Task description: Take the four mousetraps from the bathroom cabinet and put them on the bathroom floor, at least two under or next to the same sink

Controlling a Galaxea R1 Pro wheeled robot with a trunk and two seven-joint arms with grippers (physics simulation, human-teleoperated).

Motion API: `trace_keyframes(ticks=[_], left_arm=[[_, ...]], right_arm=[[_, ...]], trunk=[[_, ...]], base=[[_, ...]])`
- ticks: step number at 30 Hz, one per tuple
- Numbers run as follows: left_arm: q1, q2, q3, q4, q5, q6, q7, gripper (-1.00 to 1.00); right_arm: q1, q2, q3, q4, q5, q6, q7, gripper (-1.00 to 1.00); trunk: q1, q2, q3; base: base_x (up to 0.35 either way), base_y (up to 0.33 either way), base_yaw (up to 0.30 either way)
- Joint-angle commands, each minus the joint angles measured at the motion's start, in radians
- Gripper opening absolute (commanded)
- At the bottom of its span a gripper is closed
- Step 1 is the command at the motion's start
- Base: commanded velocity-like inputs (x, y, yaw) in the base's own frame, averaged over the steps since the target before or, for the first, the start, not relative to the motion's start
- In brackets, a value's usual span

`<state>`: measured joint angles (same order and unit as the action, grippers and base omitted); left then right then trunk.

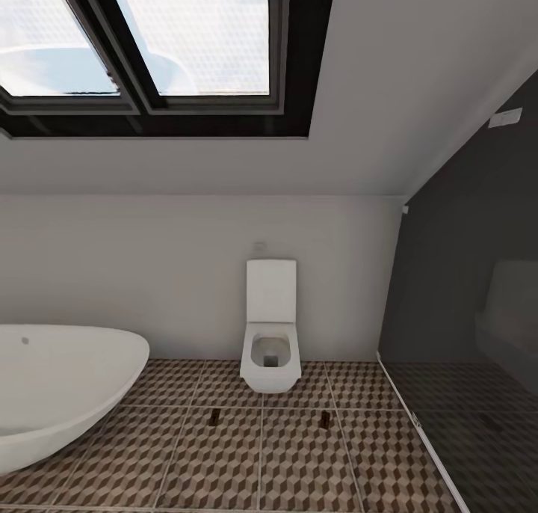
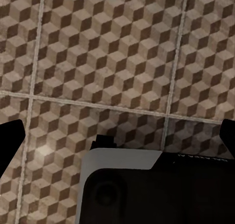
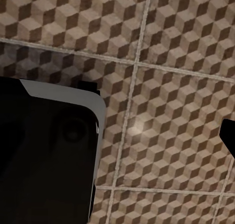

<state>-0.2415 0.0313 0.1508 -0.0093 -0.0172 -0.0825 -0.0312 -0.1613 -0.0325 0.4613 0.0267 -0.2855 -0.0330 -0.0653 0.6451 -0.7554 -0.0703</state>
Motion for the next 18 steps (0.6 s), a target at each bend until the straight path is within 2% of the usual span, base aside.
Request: trace_keyframes(ticks=[1, 18], left_arm=[[-0.001, 0.0, 0.007, 0.0, -0.003, -0.004, -0.003, 1.0], [-0.001, -0.002, 0.003, -0.009, -0.006, -0.007, -0.003, 1.0]], right_arm=[[-0.001, 0.0, 0.008, 0.002, -0.01, -0.003, -0.001, 1.0], [-0.001, 0.001, 0.011, 0.002, -0.007, -0.004, -0.001, 1.0]], trunk=[[0.0, -0.001, -0.002], [0.0, -0.001, -0.002]], base=[[0.0, 0.0, 0.0], [0.0, 0.0, 0.0]])
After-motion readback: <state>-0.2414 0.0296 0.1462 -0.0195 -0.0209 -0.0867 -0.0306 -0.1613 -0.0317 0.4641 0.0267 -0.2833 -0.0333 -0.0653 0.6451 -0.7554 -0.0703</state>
